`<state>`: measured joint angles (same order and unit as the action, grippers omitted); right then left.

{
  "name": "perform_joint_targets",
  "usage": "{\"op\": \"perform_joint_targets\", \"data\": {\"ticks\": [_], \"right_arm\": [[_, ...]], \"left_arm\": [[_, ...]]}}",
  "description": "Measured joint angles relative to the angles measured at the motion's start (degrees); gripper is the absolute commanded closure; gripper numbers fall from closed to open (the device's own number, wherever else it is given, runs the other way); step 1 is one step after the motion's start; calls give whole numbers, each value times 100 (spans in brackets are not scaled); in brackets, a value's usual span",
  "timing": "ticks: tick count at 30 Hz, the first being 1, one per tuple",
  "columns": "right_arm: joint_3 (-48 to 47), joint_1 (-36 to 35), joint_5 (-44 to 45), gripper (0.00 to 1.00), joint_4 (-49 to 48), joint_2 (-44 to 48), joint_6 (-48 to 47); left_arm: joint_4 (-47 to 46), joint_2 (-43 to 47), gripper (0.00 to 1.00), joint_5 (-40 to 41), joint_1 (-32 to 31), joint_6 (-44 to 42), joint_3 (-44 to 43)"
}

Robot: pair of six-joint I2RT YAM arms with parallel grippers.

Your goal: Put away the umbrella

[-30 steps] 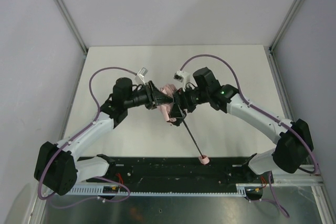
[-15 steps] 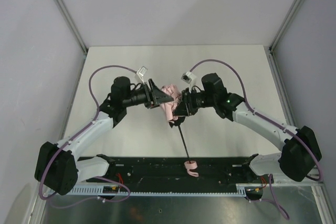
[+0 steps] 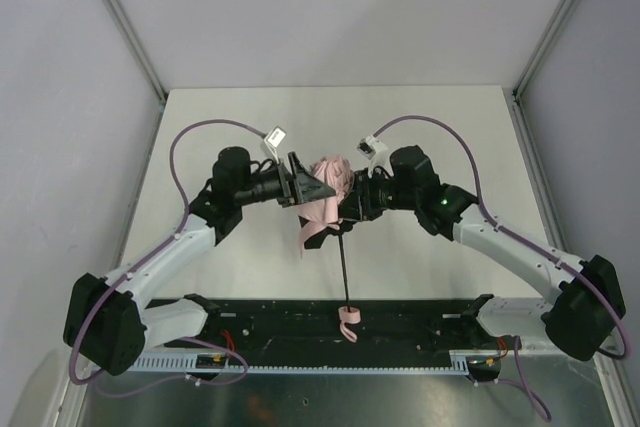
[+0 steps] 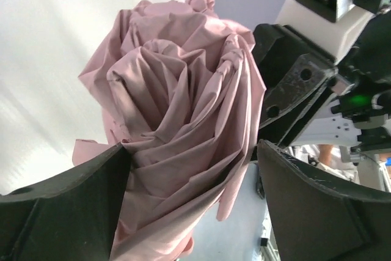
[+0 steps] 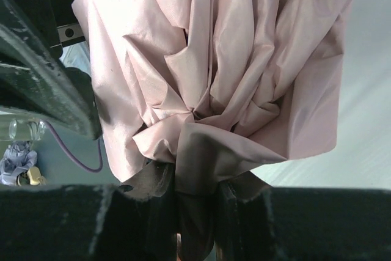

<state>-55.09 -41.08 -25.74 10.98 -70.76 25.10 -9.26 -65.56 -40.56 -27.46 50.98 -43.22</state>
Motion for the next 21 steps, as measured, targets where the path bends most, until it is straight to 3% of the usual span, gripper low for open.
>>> {"op": "perform_joint_targets", "data": {"ticks": [8, 9, 12, 16, 19, 21], "right_arm": [[-22, 192, 267, 100, 601, 238, -225], [-28, 245, 273, 100, 682, 273, -278], [-111, 352, 293, 100, 931, 332, -424], [-271, 391, 498, 100, 1185, 372, -529], [-426, 289, 968, 100, 1423, 348, -551], [-636, 146, 1451, 100, 1659, 240, -542]], "left_arm": [[914, 0, 58, 155, 205, -739, -118], [992, 0, 56, 149, 249, -811, -129], [1276, 0, 35, 205, 350, -1088, -184], [1869, -26, 20, 457, 415, -1506, -498], [2203, -17, 15, 590, 380, -1788, -892], [2367, 52, 18, 785, 214, -1961, -1178]]}}
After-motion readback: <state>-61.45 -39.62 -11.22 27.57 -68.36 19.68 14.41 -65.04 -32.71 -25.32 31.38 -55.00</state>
